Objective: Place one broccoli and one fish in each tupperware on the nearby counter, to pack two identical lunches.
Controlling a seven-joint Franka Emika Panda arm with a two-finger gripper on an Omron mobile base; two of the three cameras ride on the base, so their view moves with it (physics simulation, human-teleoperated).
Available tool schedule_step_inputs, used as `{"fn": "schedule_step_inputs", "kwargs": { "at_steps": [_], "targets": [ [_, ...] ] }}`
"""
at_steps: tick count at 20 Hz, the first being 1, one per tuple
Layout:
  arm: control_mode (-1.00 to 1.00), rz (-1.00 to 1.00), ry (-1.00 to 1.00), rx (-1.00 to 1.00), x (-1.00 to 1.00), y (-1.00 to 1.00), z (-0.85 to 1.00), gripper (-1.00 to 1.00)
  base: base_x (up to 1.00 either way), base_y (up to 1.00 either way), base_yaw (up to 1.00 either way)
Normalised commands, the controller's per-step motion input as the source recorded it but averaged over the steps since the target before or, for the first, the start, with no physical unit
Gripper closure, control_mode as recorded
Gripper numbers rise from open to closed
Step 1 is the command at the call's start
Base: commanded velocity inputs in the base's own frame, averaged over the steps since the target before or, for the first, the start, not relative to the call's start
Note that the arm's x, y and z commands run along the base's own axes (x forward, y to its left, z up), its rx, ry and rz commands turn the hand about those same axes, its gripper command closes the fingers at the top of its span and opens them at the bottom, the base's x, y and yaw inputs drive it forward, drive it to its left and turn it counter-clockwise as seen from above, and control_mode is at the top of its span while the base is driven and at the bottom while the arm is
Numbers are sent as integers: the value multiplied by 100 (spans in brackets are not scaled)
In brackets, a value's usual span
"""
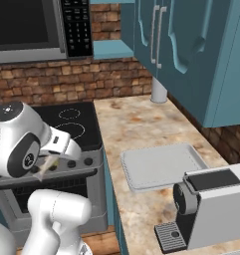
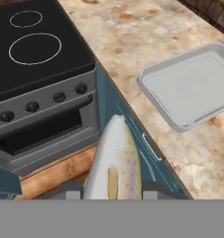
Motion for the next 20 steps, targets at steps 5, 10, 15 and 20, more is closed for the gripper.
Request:
{"fn": "schedule_step_inputs", "kwargs": {
  "at_steps": [5, 10, 15, 20],
  "targets": [
    [-100, -7, 0, 0, 32, -31, -35, 100, 0, 0, 0],
    [-100, -21, 0, 0, 65, -28, -44, 100, 0, 0, 0],
    [-100, -25, 0, 0, 82, -31, -51, 100, 0, 0, 0],
    [-100, -17, 0, 1, 77, -50, -30, 100, 0, 0, 0]
  ]
}}
